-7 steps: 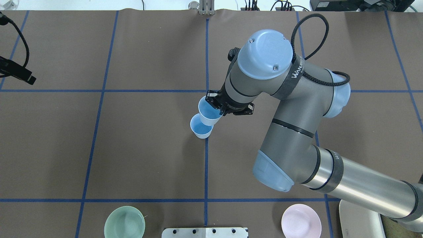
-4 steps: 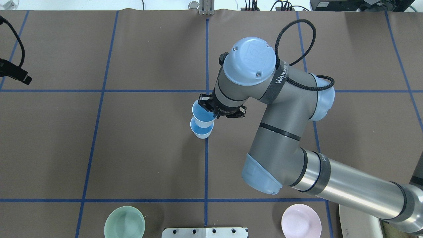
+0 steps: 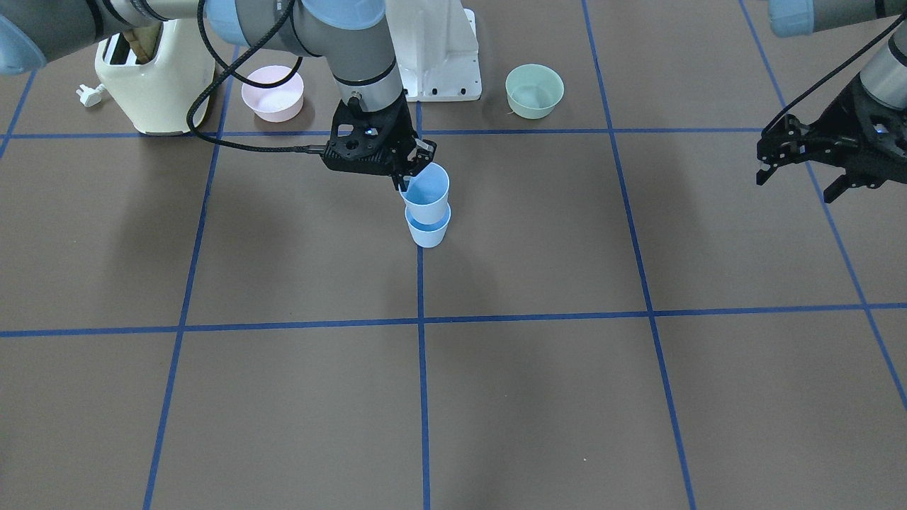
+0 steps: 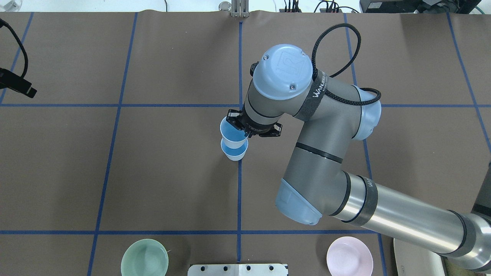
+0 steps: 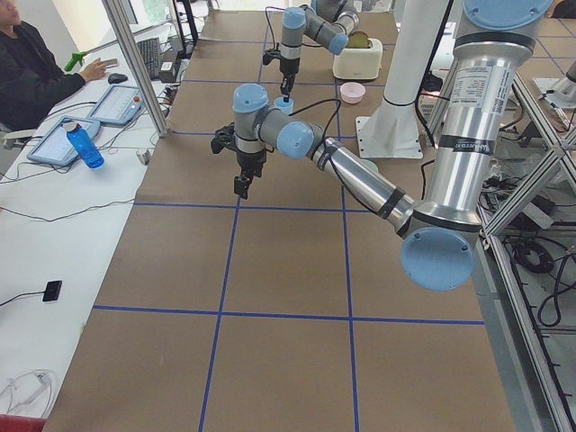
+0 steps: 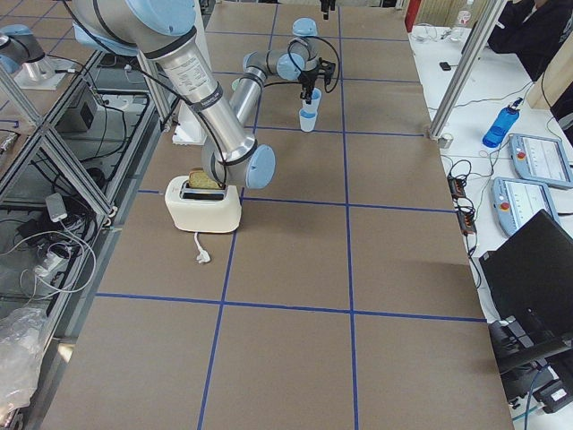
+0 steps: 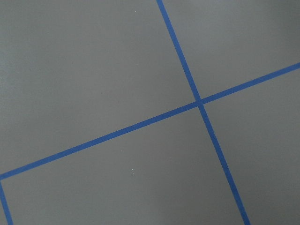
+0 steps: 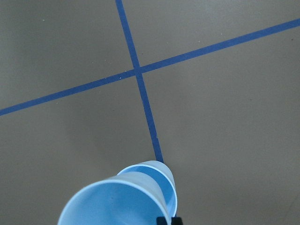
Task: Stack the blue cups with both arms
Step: 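Open the right gripper to release the nested cup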
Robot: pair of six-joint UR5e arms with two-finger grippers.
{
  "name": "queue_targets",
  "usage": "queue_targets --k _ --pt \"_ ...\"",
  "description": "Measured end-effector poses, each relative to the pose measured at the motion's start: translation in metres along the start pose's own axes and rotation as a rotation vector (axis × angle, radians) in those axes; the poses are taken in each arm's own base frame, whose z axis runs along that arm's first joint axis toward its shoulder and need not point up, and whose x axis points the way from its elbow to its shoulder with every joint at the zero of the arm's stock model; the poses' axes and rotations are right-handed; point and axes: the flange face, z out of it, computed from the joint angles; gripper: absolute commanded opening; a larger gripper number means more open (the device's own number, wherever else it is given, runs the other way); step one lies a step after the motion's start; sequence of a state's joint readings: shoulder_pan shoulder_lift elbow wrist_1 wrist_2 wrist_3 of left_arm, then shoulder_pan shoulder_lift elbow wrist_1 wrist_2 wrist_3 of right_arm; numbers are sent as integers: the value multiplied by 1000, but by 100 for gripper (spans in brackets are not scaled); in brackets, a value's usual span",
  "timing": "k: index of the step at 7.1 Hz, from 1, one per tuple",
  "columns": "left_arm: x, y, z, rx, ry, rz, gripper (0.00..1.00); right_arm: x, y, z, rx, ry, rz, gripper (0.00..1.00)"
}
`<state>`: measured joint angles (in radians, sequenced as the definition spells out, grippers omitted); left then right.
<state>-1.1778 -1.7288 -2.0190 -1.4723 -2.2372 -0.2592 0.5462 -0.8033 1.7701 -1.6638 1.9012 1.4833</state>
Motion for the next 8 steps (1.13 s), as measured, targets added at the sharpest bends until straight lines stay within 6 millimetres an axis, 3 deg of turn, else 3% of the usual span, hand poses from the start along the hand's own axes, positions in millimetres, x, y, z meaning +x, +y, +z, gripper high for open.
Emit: queue_targets --k 8 --pt "0 0 0 -1 -1 -1 98 1 8 17 0 21 -11 0"
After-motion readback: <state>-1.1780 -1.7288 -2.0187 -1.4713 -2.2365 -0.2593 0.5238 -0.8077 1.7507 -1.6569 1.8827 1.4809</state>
